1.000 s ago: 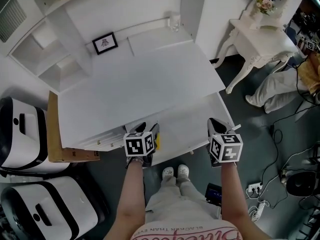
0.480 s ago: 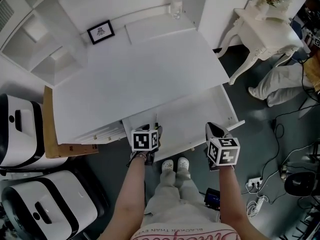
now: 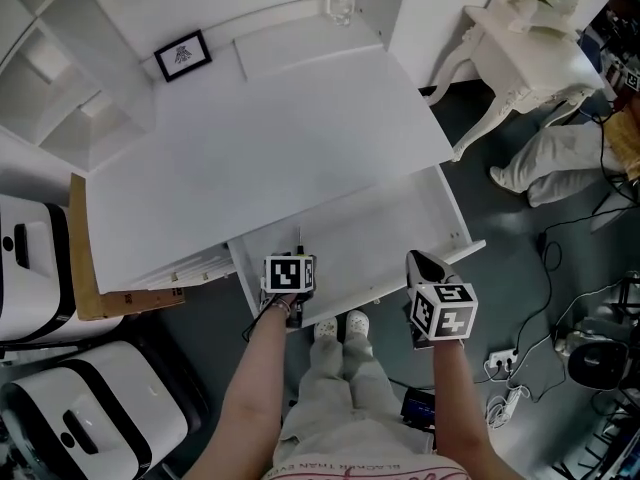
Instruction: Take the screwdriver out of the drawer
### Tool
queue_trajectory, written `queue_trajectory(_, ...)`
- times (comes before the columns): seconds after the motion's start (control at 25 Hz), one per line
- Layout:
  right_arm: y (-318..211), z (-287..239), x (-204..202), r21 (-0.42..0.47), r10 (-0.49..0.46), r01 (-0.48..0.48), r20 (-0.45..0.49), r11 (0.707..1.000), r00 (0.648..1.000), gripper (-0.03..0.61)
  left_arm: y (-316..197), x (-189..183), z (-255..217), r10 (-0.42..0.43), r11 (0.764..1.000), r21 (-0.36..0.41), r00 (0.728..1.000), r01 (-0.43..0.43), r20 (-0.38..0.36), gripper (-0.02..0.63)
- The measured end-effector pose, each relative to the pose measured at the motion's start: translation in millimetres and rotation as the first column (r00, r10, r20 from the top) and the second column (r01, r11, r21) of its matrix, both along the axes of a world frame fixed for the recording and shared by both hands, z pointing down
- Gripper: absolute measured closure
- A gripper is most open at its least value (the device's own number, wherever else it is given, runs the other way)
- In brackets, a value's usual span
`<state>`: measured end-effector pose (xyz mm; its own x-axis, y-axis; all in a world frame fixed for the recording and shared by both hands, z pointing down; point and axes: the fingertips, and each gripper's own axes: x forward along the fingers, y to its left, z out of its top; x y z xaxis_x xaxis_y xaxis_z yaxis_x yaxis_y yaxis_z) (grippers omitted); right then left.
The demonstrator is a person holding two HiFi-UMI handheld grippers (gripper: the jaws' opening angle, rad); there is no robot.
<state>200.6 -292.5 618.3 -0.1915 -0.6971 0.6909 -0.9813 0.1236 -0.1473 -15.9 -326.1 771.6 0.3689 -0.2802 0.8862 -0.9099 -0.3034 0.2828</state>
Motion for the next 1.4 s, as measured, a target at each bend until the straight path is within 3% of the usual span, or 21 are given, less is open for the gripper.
queue_trajectory(0.2, 1.3, 3.4, 3.3, -0.012, -0.008, 0.008, -0.003, 1.000, 1.000, 0.572, -3.5, -1.6, 28.0, -0.021, 0.999, -0.027, 0.998, 0.023, 0.063, 0.377)
queue_trajectory(0.44, 2.4, 4.7, 4.2, -0.013, -0.007, 0.007, 0.009, 1.000, 1.000, 0.572, -3.2, -6.7, 33.1, -0.006, 0.999, -0.037, 0.985, 0.012, 0.171, 0.459)
queue_trajectory(0.52, 3.1, 4.2, 2.8, -0.018, -0.012, 0.012, 0.007, 1.000, 1.000, 0.572, -3.0, -7.4, 34.1, 0.000, 0.999, -0.038, 0.982, 0.007, 0.187, 0.460)
queue_trajectory(0.6, 3.4, 4.4, 2.0, -0.020, -0.016, 0.016, 0.007, 1.000, 1.000, 0.572, -3.2, -7.2, 34.0, 0.000, 0.999, -0.038, 0.983, 0.007, 0.185, 0.472)
queue_trajectory(0.68, 4.0, 4.8, 2.1, -0.022, -0.018, 0.018, 0.006, 1.000, 1.000, 0.572, -3.6, -5.9, 33.3, -0.005, 0.999, -0.039, 0.985, 0.012, 0.173, 0.527)
queue_trajectory(1.0, -0.5, -6.9, 3.4, -0.003, -0.032, 0.032, 0.004, 0.999, 0.999, 0.572, 1.6, -7.9, 29.3, 0.015, 0.998, -0.070, 0.986, -0.003, 0.165, 0.531)
queue_trajectory(1.4, -9.5, -37.0, -7.8, 0.054, -0.063, 0.063, 0.006, 0.997, 0.998, 0.572, 8.2, -3.6, -1.7, 0.042, 0.999, -0.029, 0.988, -0.038, 0.145, 0.529)
